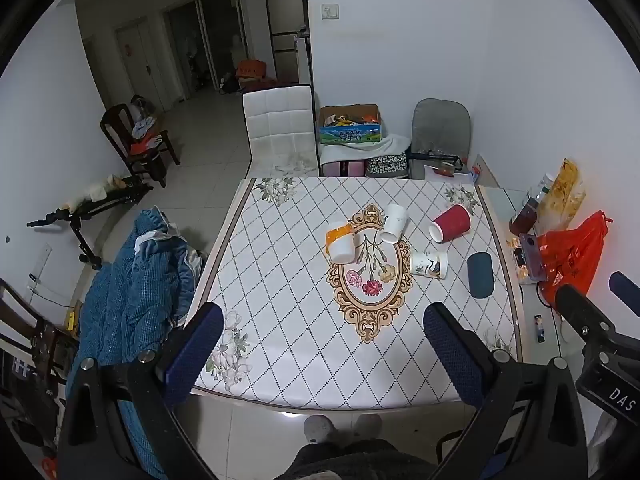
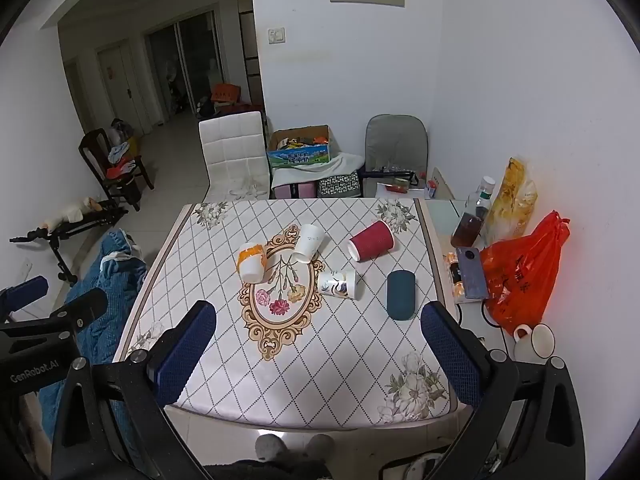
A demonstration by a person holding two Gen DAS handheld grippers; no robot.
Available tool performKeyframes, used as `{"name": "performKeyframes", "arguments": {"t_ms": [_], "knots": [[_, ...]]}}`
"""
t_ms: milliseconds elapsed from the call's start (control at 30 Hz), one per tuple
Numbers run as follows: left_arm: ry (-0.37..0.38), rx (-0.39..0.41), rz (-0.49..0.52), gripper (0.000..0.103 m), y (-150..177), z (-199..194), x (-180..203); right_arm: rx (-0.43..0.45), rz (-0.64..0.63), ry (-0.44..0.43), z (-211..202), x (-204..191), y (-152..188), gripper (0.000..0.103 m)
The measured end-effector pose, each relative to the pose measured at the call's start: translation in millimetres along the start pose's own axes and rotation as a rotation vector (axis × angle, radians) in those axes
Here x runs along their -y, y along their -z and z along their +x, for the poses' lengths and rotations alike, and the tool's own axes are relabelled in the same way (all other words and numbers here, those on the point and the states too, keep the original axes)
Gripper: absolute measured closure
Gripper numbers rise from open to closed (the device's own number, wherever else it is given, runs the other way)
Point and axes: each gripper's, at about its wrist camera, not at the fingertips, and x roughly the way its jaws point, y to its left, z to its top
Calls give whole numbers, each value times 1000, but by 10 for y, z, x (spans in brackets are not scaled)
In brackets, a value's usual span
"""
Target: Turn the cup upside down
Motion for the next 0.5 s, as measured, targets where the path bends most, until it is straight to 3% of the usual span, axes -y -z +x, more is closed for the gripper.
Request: {"name": "performKeyframes", "arguments": {"t_ms": [500], "knots": [[-6, -6, 5, 0, 0, 1, 0, 0, 1, -4, 5, -18, 3, 0]]}}
